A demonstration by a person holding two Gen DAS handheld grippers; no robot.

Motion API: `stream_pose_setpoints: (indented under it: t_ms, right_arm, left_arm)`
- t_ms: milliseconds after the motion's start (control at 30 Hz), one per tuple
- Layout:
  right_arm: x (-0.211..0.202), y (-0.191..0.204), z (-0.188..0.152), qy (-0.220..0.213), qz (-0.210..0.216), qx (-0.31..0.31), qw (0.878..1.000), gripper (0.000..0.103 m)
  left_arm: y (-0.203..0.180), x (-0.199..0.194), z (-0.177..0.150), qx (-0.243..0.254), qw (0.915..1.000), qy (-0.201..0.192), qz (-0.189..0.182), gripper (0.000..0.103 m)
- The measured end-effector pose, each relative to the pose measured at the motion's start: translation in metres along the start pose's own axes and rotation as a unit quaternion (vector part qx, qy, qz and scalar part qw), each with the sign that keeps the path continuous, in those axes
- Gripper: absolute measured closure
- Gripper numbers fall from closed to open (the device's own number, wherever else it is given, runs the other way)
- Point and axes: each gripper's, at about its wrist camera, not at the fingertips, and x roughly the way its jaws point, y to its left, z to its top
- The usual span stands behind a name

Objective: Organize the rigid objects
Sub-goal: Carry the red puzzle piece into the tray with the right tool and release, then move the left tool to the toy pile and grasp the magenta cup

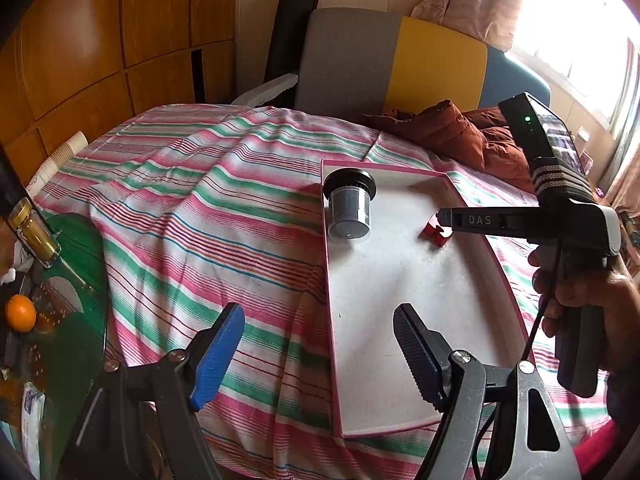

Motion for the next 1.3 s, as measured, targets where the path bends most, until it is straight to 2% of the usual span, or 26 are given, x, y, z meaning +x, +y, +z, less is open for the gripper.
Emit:
stream_pose_setpoints:
  t_ms: [167,300,800,1067,1300]
  right_arm:
    - [-0.019,-0.002,-0.008,-0.016,0.006,0.010,1.000,0.054]
    - [-0.035,-0.007,-0.016,-0.033,0.007,0.008,0.999,0.049]
    - [-0.087,-0.040,-0.050,-0.074,0.006,0.028,0.997,0.048]
    - [-0.124,-0.107,-0.061,-0.104,-0.028,0.083,0.991,0.047]
    - [-0.148,-0.188,-0.078,-0.120,-0.080,0.155,0.977,0.046]
  left_arm:
    - [-0.002,-0.004,0.000,0.002,1.0000,-0.003,-0.003,0.026]
    - [-0.004,-0.007,-0.002,0.005,1.0000,-0.003,-0.005,0.026]
    - [-0.024,-0.014,-0.003,0.032,0.9994,-0.010,-0.011,0.026]
    - [-0.044,-0.015,0.000,0.056,0.9981,-0.009,-0.023,0.026]
    - [-0.073,-0.018,0.005,0.084,0.9953,-0.013,-0.047,0.025]
